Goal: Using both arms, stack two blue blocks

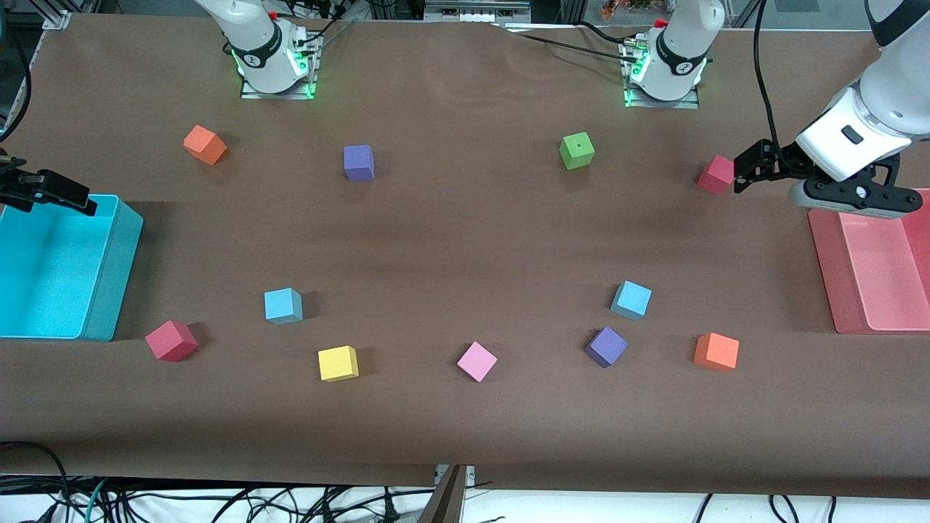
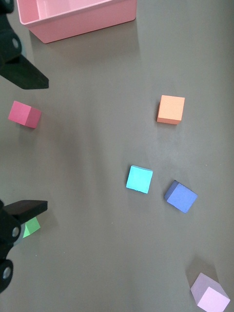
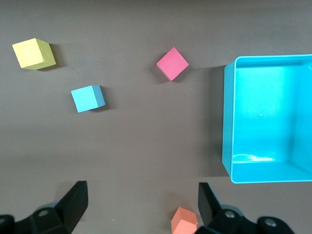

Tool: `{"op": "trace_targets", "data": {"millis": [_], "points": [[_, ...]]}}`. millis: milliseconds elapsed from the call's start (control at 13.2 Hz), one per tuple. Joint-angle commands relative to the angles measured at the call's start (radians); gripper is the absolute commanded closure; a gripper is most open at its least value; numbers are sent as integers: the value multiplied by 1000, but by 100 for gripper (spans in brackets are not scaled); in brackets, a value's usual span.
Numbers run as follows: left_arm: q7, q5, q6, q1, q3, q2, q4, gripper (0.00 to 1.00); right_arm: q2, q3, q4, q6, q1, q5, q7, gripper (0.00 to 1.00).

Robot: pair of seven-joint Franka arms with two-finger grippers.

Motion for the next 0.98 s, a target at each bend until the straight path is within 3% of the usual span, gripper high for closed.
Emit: {"op": "trace_targets", "data": {"millis": [0,681,908], "points": [[9,-5,1,3,1,5,16,0,13,14,28,-13,-13,-11,8,0],[9,-5,1,1,1,5,16,0,17,14,22,-7,-8,-6,13,0],[10,-5,1,3,1,3,16,0,97,22,22,29,25,-3,13,0]]}}
